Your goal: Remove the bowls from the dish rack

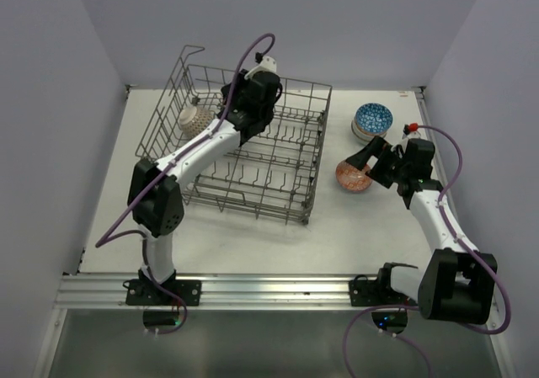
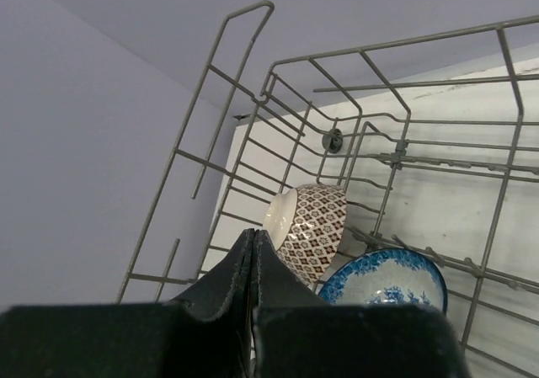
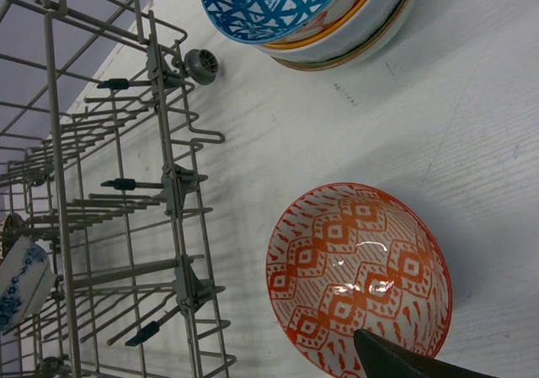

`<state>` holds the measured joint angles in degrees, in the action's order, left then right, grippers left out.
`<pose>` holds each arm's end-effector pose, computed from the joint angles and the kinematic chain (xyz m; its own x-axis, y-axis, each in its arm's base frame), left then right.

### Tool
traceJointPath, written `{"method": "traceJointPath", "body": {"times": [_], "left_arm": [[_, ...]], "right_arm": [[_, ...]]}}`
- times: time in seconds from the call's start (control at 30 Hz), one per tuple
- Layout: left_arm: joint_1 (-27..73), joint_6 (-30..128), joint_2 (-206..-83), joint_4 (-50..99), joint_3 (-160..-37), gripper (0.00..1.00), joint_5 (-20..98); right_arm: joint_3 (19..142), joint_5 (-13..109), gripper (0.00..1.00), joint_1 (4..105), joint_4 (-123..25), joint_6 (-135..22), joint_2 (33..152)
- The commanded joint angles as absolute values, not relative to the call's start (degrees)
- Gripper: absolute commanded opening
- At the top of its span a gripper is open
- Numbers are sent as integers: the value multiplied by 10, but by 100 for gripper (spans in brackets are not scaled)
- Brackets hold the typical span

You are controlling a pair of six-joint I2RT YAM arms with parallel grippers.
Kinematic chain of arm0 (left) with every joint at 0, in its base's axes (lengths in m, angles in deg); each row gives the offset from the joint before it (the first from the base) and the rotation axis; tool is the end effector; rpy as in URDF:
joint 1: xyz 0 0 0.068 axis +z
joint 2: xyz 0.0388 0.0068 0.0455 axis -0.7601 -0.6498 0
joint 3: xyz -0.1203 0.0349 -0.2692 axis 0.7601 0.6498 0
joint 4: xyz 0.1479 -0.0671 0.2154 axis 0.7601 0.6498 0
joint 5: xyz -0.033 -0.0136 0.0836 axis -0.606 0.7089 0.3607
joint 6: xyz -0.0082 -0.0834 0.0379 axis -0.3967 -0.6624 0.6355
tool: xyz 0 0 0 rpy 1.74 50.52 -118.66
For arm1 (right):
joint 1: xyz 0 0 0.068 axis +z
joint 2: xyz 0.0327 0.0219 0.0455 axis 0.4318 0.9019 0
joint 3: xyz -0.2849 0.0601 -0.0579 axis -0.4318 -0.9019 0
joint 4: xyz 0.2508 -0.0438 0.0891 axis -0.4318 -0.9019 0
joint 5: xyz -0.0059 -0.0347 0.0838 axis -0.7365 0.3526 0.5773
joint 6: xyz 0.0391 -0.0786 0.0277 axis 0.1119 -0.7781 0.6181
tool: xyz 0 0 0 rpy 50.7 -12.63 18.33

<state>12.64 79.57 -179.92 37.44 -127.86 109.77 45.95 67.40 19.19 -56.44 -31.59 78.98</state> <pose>0.4357 -0.2345 0.3599 -0.3933 0.4797 -0.7843 -0.2788 0.7507 0.5989 0.2871 0.0051 0.2369 -0.6213 0.5439 -0.5640 0.0723 0.7565 0.6499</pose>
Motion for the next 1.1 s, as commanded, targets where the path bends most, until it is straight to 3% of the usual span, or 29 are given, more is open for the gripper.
{"method": "traceJointPath", "body": {"times": [0.0, 0.03, 0.07, 0.13, 0.27, 0.37, 0.73, 1.07], "left_arm": [[125, 688, -1740, 478, -1276, 0, 1049], [125, 673, -1726, 491, -1270, 3, 1034], [130, 631, -1718, 523, -1266, 21, 1016], [141, 584, -1695, 551, -1243, 32, 942], [190, 519, -1641, 555, -1160, 62, 826], [243, 482, -1606, 548, -1106, 70, 748], [345, 396, -1597, 537, -1024, 74, 601], [368, 357, -1633, 481, -1014, 74, 560]], "right_arm": [[466, 678, 98, 193, -562, -331, 772], [466, 680, 99, 193, -562, -331, 772], [466, 682, 98, 193, -562, -330, 772], [469, 694, 98, 193, -564, -332, 770], [486, 682, 98, 200, -584, -351, 750], [493, 667, 98, 207, -601, -357, 738], [464, 659, 98, 206, -610, -363, 734], [463, 662, 98, 207, -611, -370, 752]]}}
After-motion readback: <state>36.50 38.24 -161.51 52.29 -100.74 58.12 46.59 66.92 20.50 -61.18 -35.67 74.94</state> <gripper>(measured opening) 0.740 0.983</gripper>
